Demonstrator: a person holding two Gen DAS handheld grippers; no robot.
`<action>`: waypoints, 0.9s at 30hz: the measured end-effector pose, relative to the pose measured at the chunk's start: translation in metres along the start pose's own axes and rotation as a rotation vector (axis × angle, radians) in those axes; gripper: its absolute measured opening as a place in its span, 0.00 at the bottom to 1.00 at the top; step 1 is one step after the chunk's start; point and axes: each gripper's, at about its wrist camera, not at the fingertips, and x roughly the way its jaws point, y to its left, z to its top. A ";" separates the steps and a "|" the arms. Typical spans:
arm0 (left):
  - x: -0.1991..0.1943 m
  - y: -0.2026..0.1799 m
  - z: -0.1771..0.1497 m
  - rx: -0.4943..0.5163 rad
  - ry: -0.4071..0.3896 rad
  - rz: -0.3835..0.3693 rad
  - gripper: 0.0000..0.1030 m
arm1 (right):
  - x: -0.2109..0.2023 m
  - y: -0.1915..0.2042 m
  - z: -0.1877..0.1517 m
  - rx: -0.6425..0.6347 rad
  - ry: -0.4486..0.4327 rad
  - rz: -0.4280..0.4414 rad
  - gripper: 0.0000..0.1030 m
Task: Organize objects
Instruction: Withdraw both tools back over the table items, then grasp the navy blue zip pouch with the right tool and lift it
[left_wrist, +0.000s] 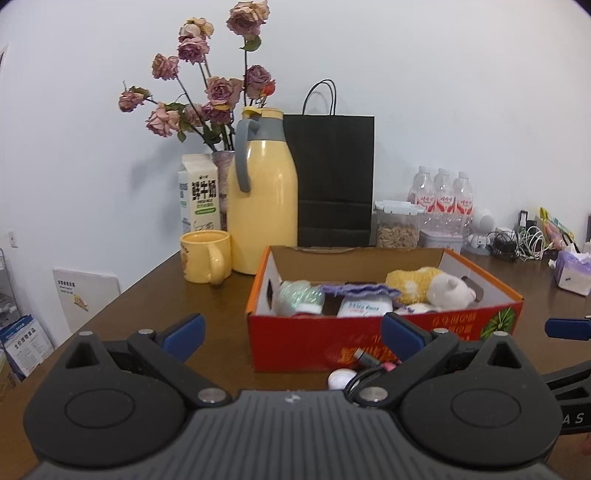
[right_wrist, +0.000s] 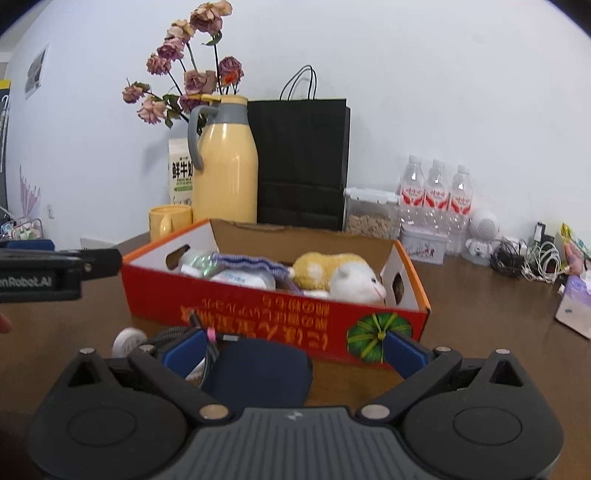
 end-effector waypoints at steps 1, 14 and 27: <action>-0.003 0.002 -0.002 0.001 0.006 0.002 1.00 | -0.001 0.000 -0.002 0.002 0.009 0.000 1.00; -0.022 0.021 -0.020 -0.017 0.052 0.018 1.00 | 0.006 0.020 -0.025 0.009 0.155 0.016 1.00; -0.025 0.023 -0.023 -0.021 0.070 0.029 1.00 | 0.033 0.039 -0.028 -0.018 0.226 -0.061 1.00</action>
